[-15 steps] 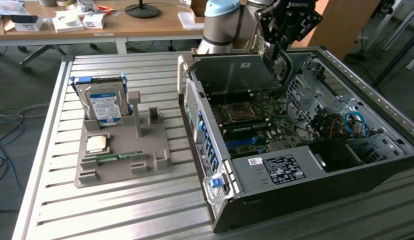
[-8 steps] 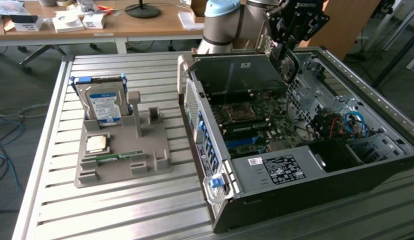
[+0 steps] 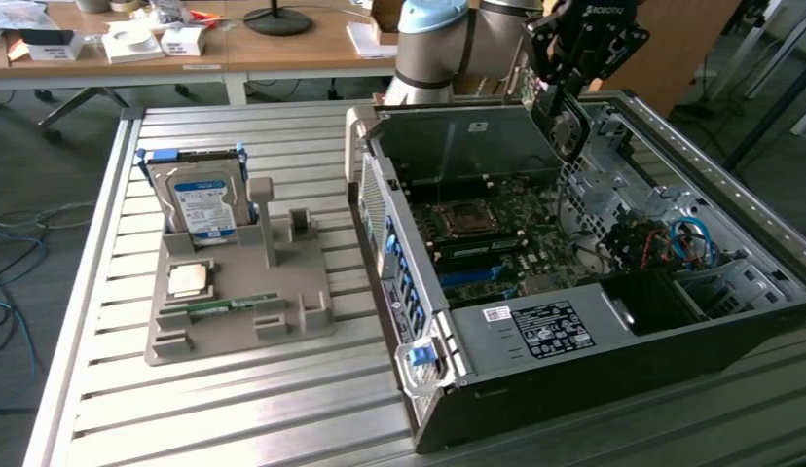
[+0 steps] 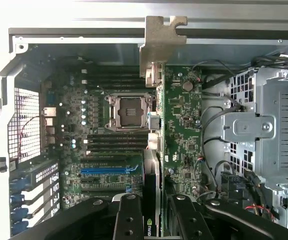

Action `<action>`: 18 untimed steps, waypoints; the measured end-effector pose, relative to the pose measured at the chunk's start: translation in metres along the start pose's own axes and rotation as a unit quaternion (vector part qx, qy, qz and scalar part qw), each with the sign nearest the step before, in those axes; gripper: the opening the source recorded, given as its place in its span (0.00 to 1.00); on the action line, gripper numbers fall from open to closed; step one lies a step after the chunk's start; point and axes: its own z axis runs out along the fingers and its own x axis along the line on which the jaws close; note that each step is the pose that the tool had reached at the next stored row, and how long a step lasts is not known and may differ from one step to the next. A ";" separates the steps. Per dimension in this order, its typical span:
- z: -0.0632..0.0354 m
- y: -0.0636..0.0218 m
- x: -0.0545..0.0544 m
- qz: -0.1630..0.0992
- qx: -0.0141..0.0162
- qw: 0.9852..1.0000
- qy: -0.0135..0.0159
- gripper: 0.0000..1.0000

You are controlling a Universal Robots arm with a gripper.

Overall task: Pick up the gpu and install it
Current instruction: 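Pick up the gpu and move the gpu toward the slot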

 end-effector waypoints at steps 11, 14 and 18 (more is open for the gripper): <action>0.0006 0.0008 -0.021 0.000 0.000 1.000 0.001 0.27; 0.0006 0.0009 -0.024 0.000 0.000 1.000 0.001 0.27; 0.0009 0.0012 -0.032 0.000 0.000 1.000 0.002 0.27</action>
